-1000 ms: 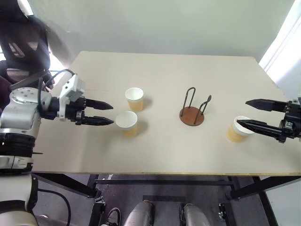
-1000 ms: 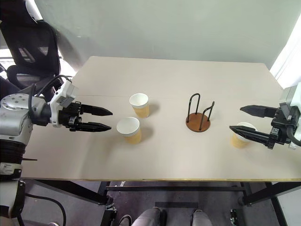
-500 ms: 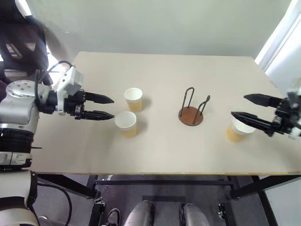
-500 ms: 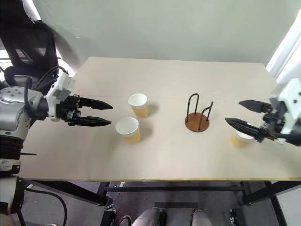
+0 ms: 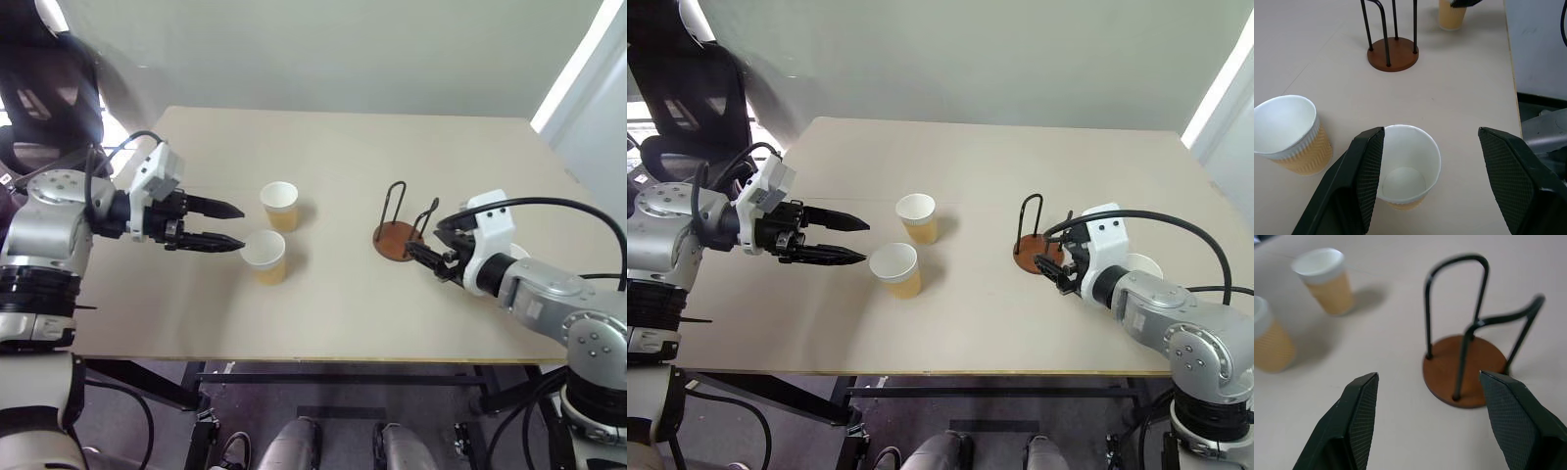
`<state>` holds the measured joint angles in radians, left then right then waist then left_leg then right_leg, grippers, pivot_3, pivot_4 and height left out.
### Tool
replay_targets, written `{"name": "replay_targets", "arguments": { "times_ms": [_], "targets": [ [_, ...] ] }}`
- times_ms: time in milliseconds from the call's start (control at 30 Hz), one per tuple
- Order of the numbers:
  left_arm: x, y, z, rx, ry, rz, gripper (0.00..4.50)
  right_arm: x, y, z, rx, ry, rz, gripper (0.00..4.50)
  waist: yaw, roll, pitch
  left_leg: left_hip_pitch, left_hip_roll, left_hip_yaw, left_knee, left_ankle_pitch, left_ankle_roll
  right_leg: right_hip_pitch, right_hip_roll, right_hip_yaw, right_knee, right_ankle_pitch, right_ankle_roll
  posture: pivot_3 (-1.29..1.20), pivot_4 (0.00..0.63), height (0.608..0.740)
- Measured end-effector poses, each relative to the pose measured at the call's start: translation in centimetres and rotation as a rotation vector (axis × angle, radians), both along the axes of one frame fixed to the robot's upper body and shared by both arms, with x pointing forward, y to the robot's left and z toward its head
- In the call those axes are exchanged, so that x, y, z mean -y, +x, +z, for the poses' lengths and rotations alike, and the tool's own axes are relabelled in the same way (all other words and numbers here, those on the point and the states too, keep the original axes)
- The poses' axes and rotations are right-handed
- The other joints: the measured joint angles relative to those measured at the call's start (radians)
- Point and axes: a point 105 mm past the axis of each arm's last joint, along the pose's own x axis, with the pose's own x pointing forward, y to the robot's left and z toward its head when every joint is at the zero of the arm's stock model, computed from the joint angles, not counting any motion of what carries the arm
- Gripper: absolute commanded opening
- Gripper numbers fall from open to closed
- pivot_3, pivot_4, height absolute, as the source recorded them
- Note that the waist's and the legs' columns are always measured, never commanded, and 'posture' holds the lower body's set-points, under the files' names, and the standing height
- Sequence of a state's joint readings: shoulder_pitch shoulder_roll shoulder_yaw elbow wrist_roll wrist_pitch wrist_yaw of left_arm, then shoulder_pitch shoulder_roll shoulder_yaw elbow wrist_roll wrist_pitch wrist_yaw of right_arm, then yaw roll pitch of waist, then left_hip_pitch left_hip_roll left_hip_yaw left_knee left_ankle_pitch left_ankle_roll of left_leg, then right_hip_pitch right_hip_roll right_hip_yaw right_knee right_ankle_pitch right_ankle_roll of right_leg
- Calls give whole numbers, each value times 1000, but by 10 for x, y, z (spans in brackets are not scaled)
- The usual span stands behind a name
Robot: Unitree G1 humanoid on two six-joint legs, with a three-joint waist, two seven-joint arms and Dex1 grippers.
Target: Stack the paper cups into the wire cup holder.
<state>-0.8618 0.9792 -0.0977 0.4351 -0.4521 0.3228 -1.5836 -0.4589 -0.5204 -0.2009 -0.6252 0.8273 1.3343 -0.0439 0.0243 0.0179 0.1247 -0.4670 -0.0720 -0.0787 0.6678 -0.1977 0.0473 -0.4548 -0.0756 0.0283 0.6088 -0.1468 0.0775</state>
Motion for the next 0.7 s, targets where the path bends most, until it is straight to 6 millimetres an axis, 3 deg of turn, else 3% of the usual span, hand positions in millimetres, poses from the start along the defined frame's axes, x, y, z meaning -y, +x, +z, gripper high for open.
{"name": "replay_targets", "arguments": {
  "times_ms": [400,700],
  "targets": [
    [2,0,-3,-10,-2,-6,3264,-4,32,-26,2,0,-98,3365,-2,0,0,0,2,0,-4,3,-3,-4,0,-1,1,4,-7,0,150,740],
    [5,-3,-4,-14,7,-17,3264,-19,64,-23,99,18,-87,3365,-2,0,0,-2,2,0,-4,3,-3,-5,0,-2,0,5,-7,0,150,740]
  ]
}}
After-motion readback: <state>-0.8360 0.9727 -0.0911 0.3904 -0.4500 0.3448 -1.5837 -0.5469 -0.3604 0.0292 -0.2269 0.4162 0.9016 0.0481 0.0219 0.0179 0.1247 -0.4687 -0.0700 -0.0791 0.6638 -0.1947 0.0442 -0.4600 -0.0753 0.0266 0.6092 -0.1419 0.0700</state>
